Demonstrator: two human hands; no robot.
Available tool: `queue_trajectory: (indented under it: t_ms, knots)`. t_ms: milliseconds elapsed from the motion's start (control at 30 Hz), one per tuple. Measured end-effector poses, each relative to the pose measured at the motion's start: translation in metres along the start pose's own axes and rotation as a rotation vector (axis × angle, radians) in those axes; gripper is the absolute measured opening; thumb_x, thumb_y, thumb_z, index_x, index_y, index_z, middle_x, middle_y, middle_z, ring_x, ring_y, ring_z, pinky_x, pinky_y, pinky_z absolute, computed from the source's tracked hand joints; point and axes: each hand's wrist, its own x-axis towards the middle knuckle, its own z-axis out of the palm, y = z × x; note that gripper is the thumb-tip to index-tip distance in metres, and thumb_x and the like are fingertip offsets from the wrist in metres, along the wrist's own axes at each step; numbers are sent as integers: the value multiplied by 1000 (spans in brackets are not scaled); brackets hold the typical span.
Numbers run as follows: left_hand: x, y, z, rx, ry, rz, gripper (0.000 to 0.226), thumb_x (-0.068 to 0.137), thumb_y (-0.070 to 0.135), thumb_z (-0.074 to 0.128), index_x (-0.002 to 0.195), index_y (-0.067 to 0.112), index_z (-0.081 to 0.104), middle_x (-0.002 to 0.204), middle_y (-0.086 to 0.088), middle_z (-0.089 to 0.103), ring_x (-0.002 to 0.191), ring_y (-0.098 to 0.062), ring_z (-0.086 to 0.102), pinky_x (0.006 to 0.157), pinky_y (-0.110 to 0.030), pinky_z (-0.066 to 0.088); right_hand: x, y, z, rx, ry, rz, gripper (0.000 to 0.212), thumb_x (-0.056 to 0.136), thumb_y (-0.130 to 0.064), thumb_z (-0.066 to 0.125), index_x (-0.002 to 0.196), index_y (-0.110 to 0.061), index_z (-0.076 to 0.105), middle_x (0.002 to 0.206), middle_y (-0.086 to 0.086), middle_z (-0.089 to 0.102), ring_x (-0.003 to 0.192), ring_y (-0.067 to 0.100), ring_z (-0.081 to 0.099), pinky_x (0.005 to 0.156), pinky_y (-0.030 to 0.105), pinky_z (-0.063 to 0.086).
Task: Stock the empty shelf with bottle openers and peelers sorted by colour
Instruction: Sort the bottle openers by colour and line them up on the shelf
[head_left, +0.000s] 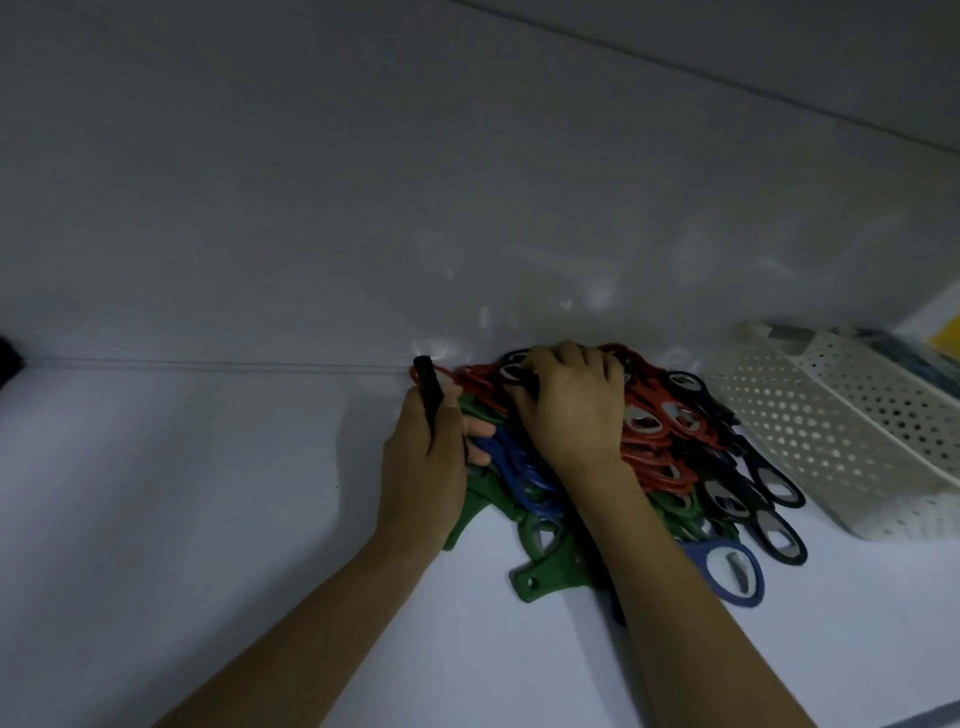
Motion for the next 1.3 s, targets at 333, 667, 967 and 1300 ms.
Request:
queue_trajectory:
  t_ms: [333,667,967,1300]
  knots:
    - [12,15,-11,-247,-107,-246,46,87,57,41,100,20,65,81,-2,74,69,-14,70,56,-22,54,-15,-26,-27,844,163,-190,19,88,-11,65,105,-8,73,100,3,72,91,10,65,88,21,49]
    - [20,18,-22,-473,-59,-384,27,100,15,40,122,8,56,103,-15,69,85,-23,67,71,-30,58,-9,-30,-14,662,21,-189,33,96,-26,47,87,-5,70,85,10,70,78,24,64,74,40,50]
    - [19,17,-22,-477,-68,-370,28,97,10,47,124,4,53,87,-10,70,66,-15,68,59,-21,55,2,-13,-3,33,-98,-104,25,95,-29,50,111,-24,68,114,-1,66,110,23,55,104,36,23]
    - [24,16,-22,-648,-50,-429,46,90,50,44,102,11,66,91,-10,73,82,-20,71,68,-32,57,-24,-46,-23,742,72,-366,20,89,-26,63,96,-12,76,92,3,75,84,13,69,75,34,55]
